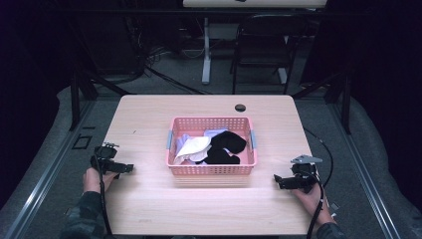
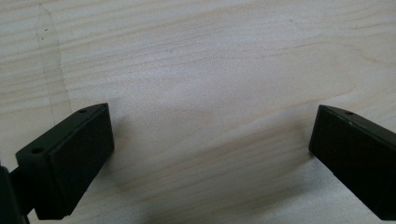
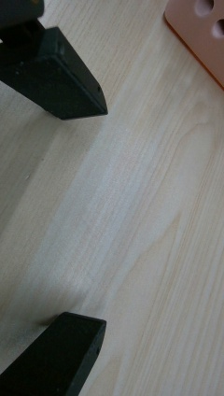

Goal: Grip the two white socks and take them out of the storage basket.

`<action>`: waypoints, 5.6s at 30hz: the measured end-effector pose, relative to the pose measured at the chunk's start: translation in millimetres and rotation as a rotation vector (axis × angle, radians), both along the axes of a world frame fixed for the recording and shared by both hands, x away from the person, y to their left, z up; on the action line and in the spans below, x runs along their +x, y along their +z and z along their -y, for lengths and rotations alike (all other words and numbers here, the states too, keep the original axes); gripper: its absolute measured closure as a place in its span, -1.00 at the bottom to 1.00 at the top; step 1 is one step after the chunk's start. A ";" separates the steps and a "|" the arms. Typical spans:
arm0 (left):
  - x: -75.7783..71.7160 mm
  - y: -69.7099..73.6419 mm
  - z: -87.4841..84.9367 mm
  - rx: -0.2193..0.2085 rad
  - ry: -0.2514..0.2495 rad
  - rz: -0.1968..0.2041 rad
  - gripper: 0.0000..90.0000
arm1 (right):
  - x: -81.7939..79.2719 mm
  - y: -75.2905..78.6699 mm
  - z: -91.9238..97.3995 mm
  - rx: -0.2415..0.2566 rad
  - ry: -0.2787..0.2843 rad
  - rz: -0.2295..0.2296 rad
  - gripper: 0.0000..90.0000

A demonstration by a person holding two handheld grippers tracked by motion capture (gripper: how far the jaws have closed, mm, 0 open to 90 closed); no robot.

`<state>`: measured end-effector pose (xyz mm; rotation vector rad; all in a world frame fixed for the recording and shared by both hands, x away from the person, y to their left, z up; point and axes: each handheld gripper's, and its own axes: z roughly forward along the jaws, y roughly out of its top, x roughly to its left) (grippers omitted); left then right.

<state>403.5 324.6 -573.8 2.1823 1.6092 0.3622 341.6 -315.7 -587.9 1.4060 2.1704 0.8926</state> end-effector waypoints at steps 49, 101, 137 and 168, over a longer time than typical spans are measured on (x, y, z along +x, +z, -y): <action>-5.9 78.2 43.9 -0.096 -0.183 0.144 -1.00 | -0.3 -0.2 -0.7 -0.001 -0.008 0.001 -1.00; 67.9 83.5 217.2 0.000 -0.489 -0.106 -0.65 | -0.5 -0.2 -0.2 0.001 -0.002 0.000 -1.00; 68.5 65.3 222.6 0.088 -0.471 -0.174 0.57 | -0.4 -0.2 -0.1 0.002 -0.002 -0.002 -1.00; 63.2 93.4 216.8 0.070 -0.501 -0.086 0.93 | -0.3 -0.2 -0.1 0.002 -0.001 -0.001 -1.00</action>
